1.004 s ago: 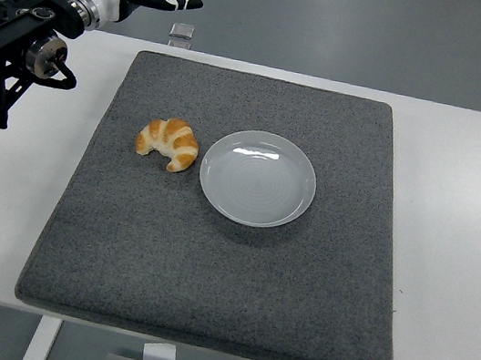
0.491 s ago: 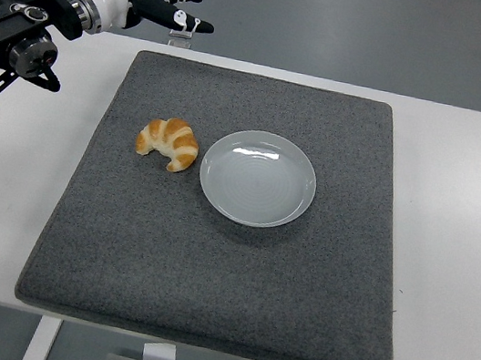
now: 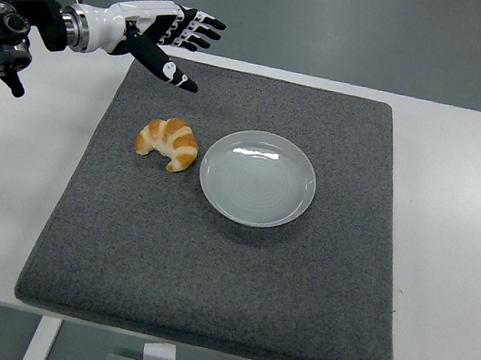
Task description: Place the bread on the plate
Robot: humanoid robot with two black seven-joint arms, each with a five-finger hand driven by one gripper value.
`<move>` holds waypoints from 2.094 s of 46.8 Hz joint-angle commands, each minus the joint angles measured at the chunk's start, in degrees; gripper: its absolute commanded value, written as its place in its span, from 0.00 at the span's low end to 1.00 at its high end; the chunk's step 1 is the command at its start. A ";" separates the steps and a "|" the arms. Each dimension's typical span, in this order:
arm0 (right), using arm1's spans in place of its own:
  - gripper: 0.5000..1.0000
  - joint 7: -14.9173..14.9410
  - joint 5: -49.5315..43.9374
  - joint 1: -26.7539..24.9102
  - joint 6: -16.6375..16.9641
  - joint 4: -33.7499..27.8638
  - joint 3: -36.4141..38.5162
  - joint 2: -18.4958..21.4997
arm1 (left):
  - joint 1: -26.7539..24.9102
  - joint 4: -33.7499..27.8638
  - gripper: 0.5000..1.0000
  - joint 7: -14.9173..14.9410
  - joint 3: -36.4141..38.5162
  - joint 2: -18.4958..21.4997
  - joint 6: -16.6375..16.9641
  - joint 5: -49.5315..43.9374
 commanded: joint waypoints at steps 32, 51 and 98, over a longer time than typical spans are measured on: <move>0.86 0.00 0.01 0.02 0.00 0.00 0.00 0.00 | 1.04 -1.13 0.98 -2.34 5.11 2.10 1.65 16.71; 0.86 0.00 0.01 0.02 0.00 0.00 0.00 0.00 | 2.10 -1.13 0.98 -2.34 5.37 -1.33 2.44 26.47; 0.86 0.00 -0.08 -0.07 0.00 0.00 0.00 0.00 | 3.59 1.06 0.95 -2.34 8.36 -5.28 9.91 32.53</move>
